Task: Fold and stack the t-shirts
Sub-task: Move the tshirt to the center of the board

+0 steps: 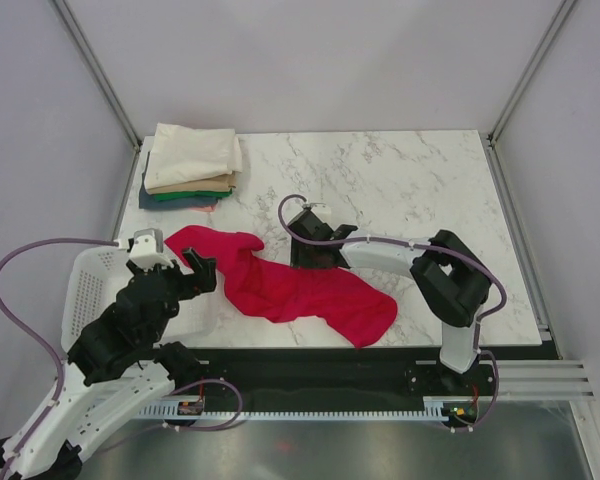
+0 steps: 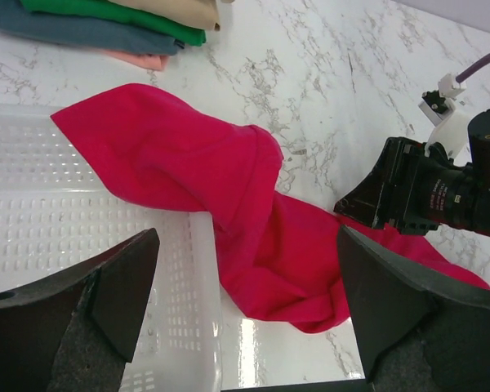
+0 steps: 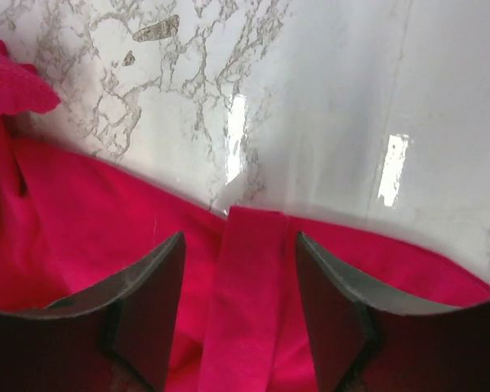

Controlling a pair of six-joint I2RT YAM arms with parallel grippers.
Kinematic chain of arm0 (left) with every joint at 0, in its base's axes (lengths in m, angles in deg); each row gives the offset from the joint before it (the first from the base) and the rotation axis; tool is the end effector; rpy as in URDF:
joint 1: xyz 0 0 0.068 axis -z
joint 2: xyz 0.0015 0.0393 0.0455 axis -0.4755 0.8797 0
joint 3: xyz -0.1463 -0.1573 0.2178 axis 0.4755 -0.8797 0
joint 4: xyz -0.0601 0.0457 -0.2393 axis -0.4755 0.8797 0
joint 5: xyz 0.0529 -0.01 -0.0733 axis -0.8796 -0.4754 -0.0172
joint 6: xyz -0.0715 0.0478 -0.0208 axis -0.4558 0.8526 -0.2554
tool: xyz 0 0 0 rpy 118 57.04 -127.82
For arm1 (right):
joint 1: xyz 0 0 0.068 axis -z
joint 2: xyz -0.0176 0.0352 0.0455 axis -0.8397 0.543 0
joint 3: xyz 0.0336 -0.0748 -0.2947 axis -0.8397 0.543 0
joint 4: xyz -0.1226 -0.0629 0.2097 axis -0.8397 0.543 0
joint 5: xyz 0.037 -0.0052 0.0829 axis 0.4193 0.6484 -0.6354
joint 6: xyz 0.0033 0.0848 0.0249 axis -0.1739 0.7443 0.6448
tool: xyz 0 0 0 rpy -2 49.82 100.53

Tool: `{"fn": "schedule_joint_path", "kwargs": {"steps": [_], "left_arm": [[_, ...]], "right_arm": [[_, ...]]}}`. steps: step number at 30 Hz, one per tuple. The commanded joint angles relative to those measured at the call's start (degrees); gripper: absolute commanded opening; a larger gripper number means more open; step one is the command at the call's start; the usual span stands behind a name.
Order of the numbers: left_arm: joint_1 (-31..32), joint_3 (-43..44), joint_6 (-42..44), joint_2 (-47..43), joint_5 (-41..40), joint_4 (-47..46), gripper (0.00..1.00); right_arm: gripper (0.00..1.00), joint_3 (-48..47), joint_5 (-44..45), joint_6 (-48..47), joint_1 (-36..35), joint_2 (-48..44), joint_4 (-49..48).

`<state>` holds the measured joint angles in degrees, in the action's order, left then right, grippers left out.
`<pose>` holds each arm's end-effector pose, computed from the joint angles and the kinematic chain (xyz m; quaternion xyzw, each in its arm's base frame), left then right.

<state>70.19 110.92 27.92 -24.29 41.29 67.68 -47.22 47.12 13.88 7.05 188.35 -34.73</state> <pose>0.0778 -0.0109 0.3252 -0.0910 0.8023 -0.1268 0.5761 0.2813 0.3069 0.1858 0.0011 0.9497 0.1402 0.2800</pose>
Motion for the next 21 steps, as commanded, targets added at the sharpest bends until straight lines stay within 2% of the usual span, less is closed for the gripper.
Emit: {"fn": "schedule_joint_path", "kwargs": {"steps": [1, 3, 6, 9, 10, 13, 17, 21], "left_arm": [[-0.1, -0.6, -0.2, -2.3, -4.4, -1.3, 0.96], [-0.1, -1.1, 0.6, -2.0, -5.3, -2.1, 0.96], [-0.1, -0.8, 1.1, -0.6, -5.2, -2.1, 0.96], [-0.1, -0.6, 1.2, 0.7, -4.8, -2.0, 0.96], [-0.1, -0.7, 1.2, 0.6, -4.8, -1.9, 0.96], [-0.1, -0.7, 1.3, 0.1, -5.3, -2.0, 0.96], [-0.1, -0.3, 1.6, -0.5, -5.8, -1.7, 0.95], [-0.1, 2.3, 1.6, 0.5, -5.1, 0.0, 0.92]], "right_arm": [[0.59, -2.6, -4.6, -1.9, 1.7, 1.9, -5.5], [0.56, -3.3, -5.4, -2.0, 2.6, 3.6, -6.1], [0.46, -3.2, -5.7, -2.0, 3.0, 4.1, -6.5], [0.26, -2.8, -5.3, -2.4, 3.3, 2.9, -6.6], [0.17, -2.7, -5.1, -2.6, 3.4, 2.4, -6.5], [0.0, -4.0, -4.6, -4.3, 4.4, -2.0, -3.0], [0.0, -10.9, 3.3, -8.5, 4.5, -14.3, 8.5], [0.0, -22.0, 20.3, -10.9, 5.0, -26.9, 22.3]]}}
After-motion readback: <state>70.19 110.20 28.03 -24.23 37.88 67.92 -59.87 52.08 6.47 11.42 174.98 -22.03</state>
